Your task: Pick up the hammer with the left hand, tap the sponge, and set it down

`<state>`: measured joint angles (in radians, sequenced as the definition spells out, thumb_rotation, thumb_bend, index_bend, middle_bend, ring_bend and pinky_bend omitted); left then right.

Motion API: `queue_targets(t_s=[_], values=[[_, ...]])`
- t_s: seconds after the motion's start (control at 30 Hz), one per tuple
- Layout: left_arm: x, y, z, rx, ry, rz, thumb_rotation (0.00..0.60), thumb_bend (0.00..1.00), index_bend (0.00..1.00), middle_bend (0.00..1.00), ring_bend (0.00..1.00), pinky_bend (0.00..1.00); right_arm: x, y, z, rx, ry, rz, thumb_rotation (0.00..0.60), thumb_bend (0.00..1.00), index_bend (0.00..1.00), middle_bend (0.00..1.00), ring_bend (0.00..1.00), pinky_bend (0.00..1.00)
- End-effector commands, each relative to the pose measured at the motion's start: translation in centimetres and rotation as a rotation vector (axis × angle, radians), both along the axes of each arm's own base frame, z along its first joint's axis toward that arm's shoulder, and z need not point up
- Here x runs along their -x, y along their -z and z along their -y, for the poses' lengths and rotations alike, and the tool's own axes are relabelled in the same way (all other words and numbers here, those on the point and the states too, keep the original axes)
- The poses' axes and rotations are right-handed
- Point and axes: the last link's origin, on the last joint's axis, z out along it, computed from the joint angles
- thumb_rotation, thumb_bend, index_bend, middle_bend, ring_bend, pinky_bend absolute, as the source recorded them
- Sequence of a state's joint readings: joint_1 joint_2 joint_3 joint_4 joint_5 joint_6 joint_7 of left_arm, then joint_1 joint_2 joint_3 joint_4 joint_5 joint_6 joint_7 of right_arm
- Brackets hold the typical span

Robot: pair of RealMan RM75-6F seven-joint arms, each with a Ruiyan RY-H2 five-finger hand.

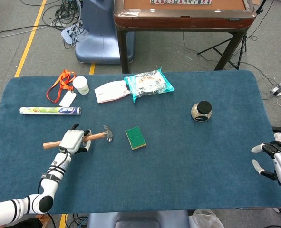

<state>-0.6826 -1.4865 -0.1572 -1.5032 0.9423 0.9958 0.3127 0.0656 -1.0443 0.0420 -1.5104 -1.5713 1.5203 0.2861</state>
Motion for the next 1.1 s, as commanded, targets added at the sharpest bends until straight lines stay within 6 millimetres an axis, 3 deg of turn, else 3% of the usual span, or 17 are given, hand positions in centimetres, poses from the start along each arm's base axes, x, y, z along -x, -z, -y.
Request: queue_targets(t_s=[0.03,0.37,0.43,0.57,0.67,0.9,1.1], values=[[-0.1,-0.2,0.0,0.004,0.005,0.059,0.569,0.65,0.74,0.76,0.54,0.07,0.0,0.0,0.0,0.002,0.0,0.0,0.6,0.32,0.46,0.45,0.39,0.26],[-1.1,-0.9,0.4,0.033,0.103,0.241,0.6,0.67,0.78,0.8,0.59,0.09,0.0,0.0,0.0,0.003,0.0,-0.001,0.6,0.32,0.46,0.45,0.39,0.26],[-1.3,-0.9,0.5,0.033,0.142,0.266,0.6,0.67,0.78,0.81,0.61,0.15,0.0,0.0,0.0,0.0,0.0,-0.002,0.6,0.32,0.46,0.45,0.39,0.26],[-1.8,-0.7,0.6,0.045,0.207,0.308,0.6,0.68,0.79,0.82,0.63,0.4,0.0,0.1,0.0,-0.005,0.0,-0.005,0.6,0.32,0.46,0.45,0.39,0.26],[-2.3,-0.4,0.6,0.063,0.241,0.345,0.6,0.68,0.79,0.83,0.65,0.54,0.0,0.2,0.1,-0.007,0.001,-0.006,0.6,0.32,0.46,0.45,0.39,0.26],[-3.5,0.3,0.6,0.091,0.333,0.393,0.6,0.68,0.79,0.84,0.67,0.73,0.0,0.1,0.1,-0.007,0.006,-0.005,0.6,0.32,0.46,0.45,0.39,0.26],[-4.3,0.7,0.5,0.093,0.409,0.425,0.6,0.68,0.79,0.85,0.68,0.81,0.1,0.1,0.1,-0.006,0.007,-0.004,0.6,0.32,0.46,0.45,0.39,0.26]])
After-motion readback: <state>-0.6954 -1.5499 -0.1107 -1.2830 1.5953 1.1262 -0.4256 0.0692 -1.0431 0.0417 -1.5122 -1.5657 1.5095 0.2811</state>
